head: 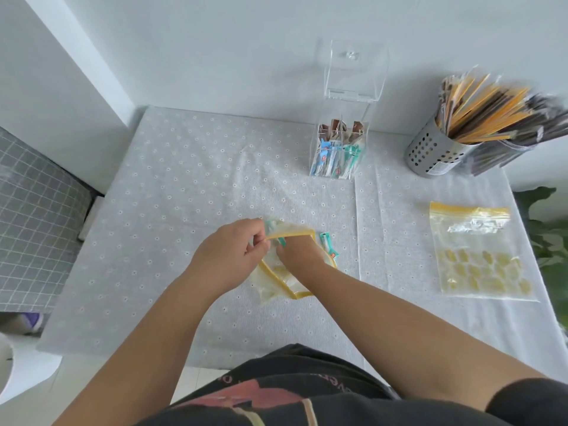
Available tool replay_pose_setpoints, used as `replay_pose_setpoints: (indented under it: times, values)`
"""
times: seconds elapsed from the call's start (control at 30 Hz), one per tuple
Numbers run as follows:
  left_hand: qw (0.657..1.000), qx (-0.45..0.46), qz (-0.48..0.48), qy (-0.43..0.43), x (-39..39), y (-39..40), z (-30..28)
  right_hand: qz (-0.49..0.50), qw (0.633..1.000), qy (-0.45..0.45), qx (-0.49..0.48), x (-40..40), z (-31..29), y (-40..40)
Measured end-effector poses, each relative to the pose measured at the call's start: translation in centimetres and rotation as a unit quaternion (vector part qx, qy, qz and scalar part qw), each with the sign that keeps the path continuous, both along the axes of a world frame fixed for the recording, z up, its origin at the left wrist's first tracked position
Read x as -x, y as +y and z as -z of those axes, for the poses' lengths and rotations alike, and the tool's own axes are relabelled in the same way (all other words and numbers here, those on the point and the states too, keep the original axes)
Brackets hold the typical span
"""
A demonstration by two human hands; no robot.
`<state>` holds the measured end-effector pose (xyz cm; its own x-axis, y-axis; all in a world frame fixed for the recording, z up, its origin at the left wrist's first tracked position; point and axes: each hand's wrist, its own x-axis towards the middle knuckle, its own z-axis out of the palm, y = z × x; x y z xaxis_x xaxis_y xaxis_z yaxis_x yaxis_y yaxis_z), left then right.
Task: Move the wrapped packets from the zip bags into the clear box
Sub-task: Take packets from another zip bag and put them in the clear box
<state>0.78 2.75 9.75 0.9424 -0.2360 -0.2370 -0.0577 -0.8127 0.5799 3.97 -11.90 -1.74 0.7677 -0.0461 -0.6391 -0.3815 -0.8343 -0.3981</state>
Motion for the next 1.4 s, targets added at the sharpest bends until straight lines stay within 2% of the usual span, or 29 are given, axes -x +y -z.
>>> replay_pose_setpoints:
  times: [0.17, 0.3, 0.47, 0.67, 0.77, 0.87, 0.93, 1.1, 1.27, 1.4]
  values:
    - [1.000, 0.000, 0.001, 0.014, 0.0, -0.3, 0.3, -0.102, 0.992, -0.045, 0.064, 0.5, -2.4, -1.7]
    - [1.000, -0.001, 0.003, 0.011, -0.2, -0.6, 0.1, -0.145, 0.981, -0.087, 0.095, 0.8, -4.1, -1.9]
    - [1.000, -0.005, 0.002, 0.003, -0.6, -0.6, -0.1, -0.180, 0.957, -0.211, 0.082, 2.4, -6.3, -3.1]
    - [1.000, -0.019, -0.008, 0.010, -0.8, -0.2, 0.0, -0.072, 0.967, -0.238, -0.055, 1.0, -16.0, -10.2]
    - [1.000, -0.022, -0.008, 0.017, -0.9, -0.4, 0.1, -0.014, 0.950, -0.311, -0.006, -3.8, -19.1, -15.0]
    - [0.999, -0.025, -0.003, 0.022, -0.6, -0.9, 0.3, -0.005, 0.928, -0.366, 0.073, -9.2, -19.1, -17.4]
    - [0.999, -0.023, -0.003, 0.021, -0.3, -1.2, 0.4, -0.045, 0.922, -0.367, 0.116, -12.7, -17.9, -17.8]
    - [1.000, -0.016, 0.003, 0.010, 0.4, -1.3, 0.8, -0.176, 0.913, -0.293, 0.222, -17.3, -14.1, -16.2]
    - [1.000, -0.021, -0.007, 0.013, 0.5, -0.7, 1.4, -0.195, 0.925, -0.257, 0.199, -17.9, -12.3, -15.0]
    - [0.999, -0.020, -0.018, 0.018, 0.3, -0.6, 1.7, -0.161, 0.951, -0.238, 0.114, -18.4, -11.0, -15.4]
